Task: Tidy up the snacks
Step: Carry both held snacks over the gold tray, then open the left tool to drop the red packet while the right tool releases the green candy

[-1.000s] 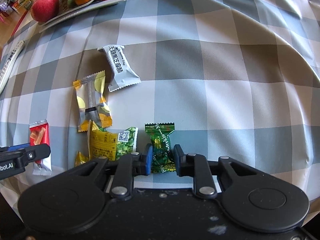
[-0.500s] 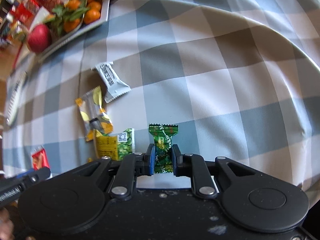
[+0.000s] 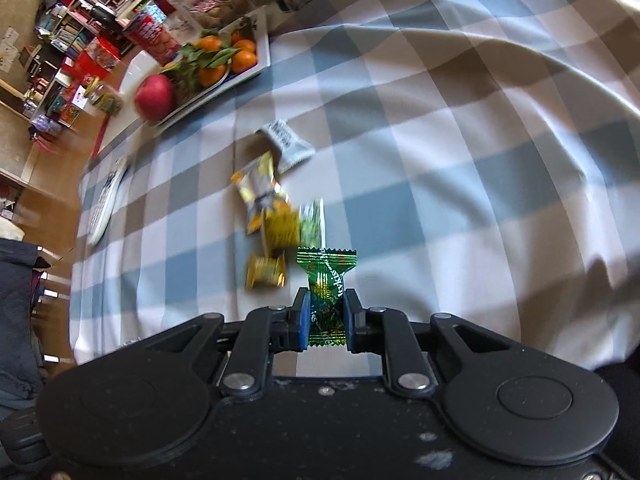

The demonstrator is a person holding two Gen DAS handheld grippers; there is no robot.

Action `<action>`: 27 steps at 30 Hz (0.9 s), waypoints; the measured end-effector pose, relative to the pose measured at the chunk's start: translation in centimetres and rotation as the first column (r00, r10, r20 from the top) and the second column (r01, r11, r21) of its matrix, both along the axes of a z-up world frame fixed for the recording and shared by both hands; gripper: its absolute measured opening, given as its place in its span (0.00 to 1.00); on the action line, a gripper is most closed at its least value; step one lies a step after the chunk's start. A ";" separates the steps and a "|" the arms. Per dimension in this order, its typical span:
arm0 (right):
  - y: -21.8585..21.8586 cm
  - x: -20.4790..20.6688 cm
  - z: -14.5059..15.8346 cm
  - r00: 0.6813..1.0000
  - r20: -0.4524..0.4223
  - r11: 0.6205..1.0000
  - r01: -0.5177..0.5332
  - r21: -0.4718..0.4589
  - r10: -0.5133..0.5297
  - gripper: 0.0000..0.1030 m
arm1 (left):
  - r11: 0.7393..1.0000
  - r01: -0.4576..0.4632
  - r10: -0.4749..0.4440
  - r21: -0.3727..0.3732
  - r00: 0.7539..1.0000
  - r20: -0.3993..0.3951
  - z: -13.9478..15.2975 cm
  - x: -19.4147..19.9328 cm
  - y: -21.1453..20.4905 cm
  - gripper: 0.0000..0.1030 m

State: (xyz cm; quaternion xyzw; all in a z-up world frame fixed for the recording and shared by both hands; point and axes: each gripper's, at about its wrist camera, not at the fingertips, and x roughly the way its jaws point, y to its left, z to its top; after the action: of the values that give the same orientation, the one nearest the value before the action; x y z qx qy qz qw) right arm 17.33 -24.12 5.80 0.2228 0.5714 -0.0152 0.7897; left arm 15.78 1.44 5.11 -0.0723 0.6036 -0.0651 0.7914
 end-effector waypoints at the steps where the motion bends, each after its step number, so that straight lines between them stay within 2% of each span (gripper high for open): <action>1: 0.4 -1.1 0.1 1.000 0.004 1.000 -0.003 -0.001 0.003 0.18 | 1.000 -0.003 0.003 -0.003 1.000 -0.005 0.0 -0.8 0.1 0.41; 10: 3.2 -10.7 0.9 0.999 0.030 0.999 -0.035 -0.001 0.035 0.18 | 0.997 -0.043 0.041 -0.060 0.998 -0.039 -0.1 -5.9 -0.4 0.41; 15: 4.4 -14.7 1.9 0.996 0.061 0.998 -0.058 0.001 0.057 0.18 | 0.997 -0.067 0.066 -0.034 0.998 -0.017 -0.1 -7.7 -0.6 0.41; 20: 5.9 -17.1 2.3 0.991 0.083 0.995 -0.100 -0.025 0.102 0.18 | 0.994 -0.098 0.098 -0.037 0.995 -0.018 -0.3 -8.8 -0.2 0.41; 27: 7.7 -18.0 2.4 0.986 0.079 0.989 -0.143 -0.039 0.145 0.18 | 0.991 -0.130 0.130 -0.017 0.991 -0.017 -0.5 -9.2 0.2 0.41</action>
State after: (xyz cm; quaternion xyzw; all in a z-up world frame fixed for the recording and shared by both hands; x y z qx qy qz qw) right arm -0.69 -16.45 8.16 0.1680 0.5528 0.0414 0.8151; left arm 6.59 1.68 4.64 -0.1192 0.6032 -0.0183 0.7884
